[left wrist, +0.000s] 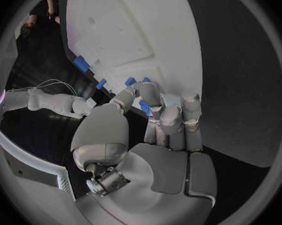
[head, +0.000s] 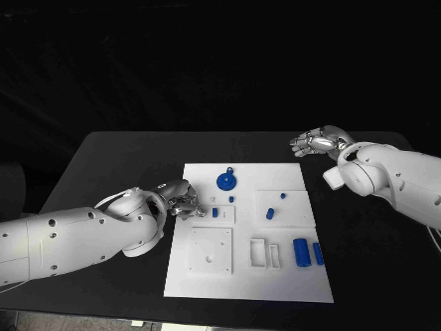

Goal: Assemble the parts on the task board

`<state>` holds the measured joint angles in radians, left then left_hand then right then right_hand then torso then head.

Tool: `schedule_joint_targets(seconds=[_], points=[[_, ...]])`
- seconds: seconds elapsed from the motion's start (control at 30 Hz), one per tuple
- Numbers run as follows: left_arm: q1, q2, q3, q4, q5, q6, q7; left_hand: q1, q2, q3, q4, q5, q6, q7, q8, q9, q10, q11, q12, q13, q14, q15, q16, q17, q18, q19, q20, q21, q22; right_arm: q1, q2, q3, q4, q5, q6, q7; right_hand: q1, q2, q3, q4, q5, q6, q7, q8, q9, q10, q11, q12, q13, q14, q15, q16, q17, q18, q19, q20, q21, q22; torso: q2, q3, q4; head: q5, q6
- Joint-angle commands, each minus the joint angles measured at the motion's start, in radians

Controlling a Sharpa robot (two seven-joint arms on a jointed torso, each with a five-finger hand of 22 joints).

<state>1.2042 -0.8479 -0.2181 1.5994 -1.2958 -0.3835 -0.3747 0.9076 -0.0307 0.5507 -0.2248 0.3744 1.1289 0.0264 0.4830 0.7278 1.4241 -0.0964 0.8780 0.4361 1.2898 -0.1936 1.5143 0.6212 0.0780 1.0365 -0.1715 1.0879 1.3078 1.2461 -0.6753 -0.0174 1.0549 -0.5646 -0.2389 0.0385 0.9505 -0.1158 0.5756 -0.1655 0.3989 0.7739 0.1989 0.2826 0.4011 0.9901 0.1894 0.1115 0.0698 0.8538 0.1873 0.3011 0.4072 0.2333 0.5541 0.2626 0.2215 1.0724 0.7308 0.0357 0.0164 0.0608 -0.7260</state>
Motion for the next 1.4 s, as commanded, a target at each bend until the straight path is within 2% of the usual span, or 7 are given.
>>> schedule_joint_targets(seconds=[0.03,0.27,0.37,0.8,0.93,0.97,1.4], points=[[-0.003,0.002,-0.003,0.001,0.001,0.055,-0.007,0.011,0.02,0.009,-0.01,0.0,0.047,-0.026,0.004,-0.001,-0.001,-0.005,0.006,0.002,0.002,-0.013,0.006,0.001,0.007,0.007,-0.102,0.003,0.016,0.0,0.0,0.0,0.0,0.0,0.011,0.008,-0.008,0.001,-0.003,-0.002,0.006,-0.008,0.021,0.004,-0.001,0.003,0.006,-0.006,-0.001,-0.008,-0.002,0.005,-0.001,0.013,-0.002,0.005,-0.005,0.002,0.0,-0.0004,-0.0001,-0.001,-0.001],[-0.003,0.005,-0.004,0.0,0.003,0.087,-0.01,-0.006,0.005,0.005,0.007,-0.004,0.048,-0.026,0.004,-0.001,-0.002,-0.004,0.009,0.003,0.002,-0.011,0.007,0.0,0.007,0.006,-0.102,0.003,0.015,0.0,0.001,0.0,-0.001,0.0,0.012,0.008,-0.008,0.001,-0.003,-0.002,0.006,-0.008,0.021,0.004,-0.001,0.003,0.006,-0.006,-0.001,-0.008,-0.003,0.005,-0.001,0.013,-0.002,0.005,-0.005,0.002,0.0,0.0,0.0001,-0.001,-0.005],[-0.003,0.004,-0.004,-0.001,0.003,0.094,-0.012,-0.01,-0.003,0.008,0.019,-0.027,0.05,-0.027,0.005,-0.002,-0.002,-0.004,0.011,0.003,0.002,-0.011,0.008,0.0,0.008,0.005,-0.102,0.003,0.014,0.0,0.001,0.0,-0.001,0.0,0.014,0.008,-0.008,0.001,-0.003,-0.002,0.006,-0.008,0.021,0.004,-0.001,0.003,0.006,-0.006,-0.001,-0.008,-0.002,0.005,-0.001,0.013,-0.002,0.005,-0.006,0.002,0.0,0.0001,0.0001,0.0,-0.005],[-0.003,0.007,-0.004,-0.003,0.011,0.11,-0.017,-0.022,0.01,0.008,0.039,-0.034,0.054,-0.028,0.006,-0.002,-0.002,-0.004,0.015,0.005,0.003,-0.011,0.011,0.0,0.008,0.003,-0.101,0.004,0.014,0.0,0.001,0.0,-0.001,0.0,0.015,0.008,-0.008,0.001,-0.003,-0.002,0.006,-0.008,0.021,0.004,-0.002,0.003,0.006,-0.006,-0.001,-0.008,-0.002,0.005,-0.002,0.013,-0.002,0.006,-0.006,0.002,0.0,-0.0001,0.0001,-0.001,-0.004],[-0.003,0.009,-0.004,-0.005,0.012,0.114,-0.018,-0.036,0.019,0.004,0.053,-0.047,0.054,-0.028,0.005,-0.003,-0.003,-0.004,0.018,0.007,0.002,-0.011,0.013,0.001,0.008,0.001,-0.101,0.004,0.015,0.0,0.002,0.0,-0.002,0.0,0.015,0.008,-0.01,0.003,-0.003,0.0,0.007,-0.008,0.021,0.005,-0.002,0.003,0.006,-0.006,-0.001,-0.008,-0.002,0.006,-0.002,0.013,-0.002,0.006,-0.006,0.002,0.0,-0.0006,0.0,-0.001,-0.006],[-0.003,0.01,-0.004,-0.006,0.015,0.114,-0.018,-0.042,0.02,0.002,0.058,-0.063,0.054,-0.028,0.005,-0.004,-0.004,-0.005,0.019,0.007,0.001,-0.011,0.014,0.001,0.008,0.0,-0.102,0.005,0.015,0.0,0.002,0.0,-0.002,0.0,0.015,0.008,-0.011,0.004,-0.003,0.001,0.007,-0.008,0.021,0.005,-0.002,0.003,0.006,-0.006,-0.001,-0.008,-0.002,0.006,-0.002,0.013,-0.002,0.006,-0.006,0.002,0.0,-0.0005,-0.0001,-0.002,-0.006],[-0.002,0.012,-0.004,-0.016,0.021,0.117,-0.024,-0.065,0.005,-0.004,0.078,-0.097,0.053,-0.028,0.004,-0.005,-0.007,-0.005,0.021,0.009,-0.001,-0.012,0.015,0.001,0.01,-0.003,-0.102,0.006,0.015,0.0,0.002,0.0,-0.004,0.0,0.014,0.007,-0.013,0.007,-0.002,0.004,0.009,-0.008,0.021,0.005,-0.003,0.003,0.006,-0.006,-0.001,-0.009,-0.002,0.006,-0.003,0.014,-0.002,0.006,-0.007,0.003,0.0,0.0001,-0.0007,-0.005,-0.005]])
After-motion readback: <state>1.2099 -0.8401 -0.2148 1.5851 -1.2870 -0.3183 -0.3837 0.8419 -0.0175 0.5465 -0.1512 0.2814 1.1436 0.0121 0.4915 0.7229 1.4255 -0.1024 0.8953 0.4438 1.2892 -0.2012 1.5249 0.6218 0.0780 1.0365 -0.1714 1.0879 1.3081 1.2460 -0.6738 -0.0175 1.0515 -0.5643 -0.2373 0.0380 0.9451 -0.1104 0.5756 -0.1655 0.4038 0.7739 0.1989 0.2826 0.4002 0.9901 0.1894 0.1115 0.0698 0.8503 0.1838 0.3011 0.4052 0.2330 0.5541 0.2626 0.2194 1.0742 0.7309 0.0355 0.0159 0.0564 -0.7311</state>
